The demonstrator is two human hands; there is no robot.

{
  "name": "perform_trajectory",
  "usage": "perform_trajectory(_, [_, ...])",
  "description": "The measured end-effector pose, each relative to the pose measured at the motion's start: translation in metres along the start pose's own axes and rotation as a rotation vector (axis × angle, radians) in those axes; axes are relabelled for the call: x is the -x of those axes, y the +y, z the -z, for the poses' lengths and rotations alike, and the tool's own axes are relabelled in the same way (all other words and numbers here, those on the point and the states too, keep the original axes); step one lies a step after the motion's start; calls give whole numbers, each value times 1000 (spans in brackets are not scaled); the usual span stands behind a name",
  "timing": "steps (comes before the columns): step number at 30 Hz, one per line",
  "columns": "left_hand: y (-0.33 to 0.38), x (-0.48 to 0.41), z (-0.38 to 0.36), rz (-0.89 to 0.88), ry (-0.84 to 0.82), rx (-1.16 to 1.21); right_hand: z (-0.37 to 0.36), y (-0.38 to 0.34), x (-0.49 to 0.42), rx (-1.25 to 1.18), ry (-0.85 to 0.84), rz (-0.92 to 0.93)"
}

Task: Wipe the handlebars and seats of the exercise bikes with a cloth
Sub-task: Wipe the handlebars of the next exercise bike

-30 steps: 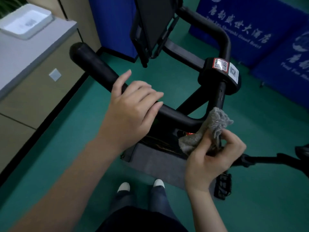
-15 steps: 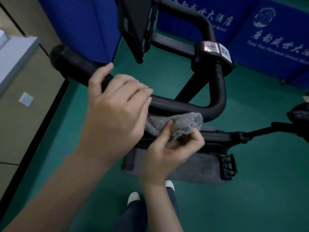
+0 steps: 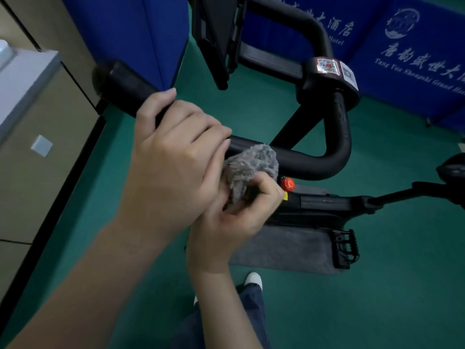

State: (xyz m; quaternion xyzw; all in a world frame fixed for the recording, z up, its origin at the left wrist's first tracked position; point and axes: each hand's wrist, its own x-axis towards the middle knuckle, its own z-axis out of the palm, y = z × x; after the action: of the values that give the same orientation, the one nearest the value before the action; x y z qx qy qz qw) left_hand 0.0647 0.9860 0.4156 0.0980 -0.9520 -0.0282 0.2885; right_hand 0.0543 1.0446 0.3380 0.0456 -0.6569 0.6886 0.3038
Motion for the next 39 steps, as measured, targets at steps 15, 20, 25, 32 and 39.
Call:
perform_trajectory(15, [29,-1,-23,4,73,83,34,14,-35,119,-31,39])
perform_trajectory(20, [48,-7,-37,32,48,158,45,17,-51,199,10,54])
perform_trajectory(25, [60,-9,-46,69,27,148,57,20,-63,233,-45,110])
perform_trajectory(32, [73,-11,-50,155,50,108,76,30,-96,262,-103,124])
perform_trajectory(39, [101,-18,-59,205,47,151,88,29,-128,316,-420,321])
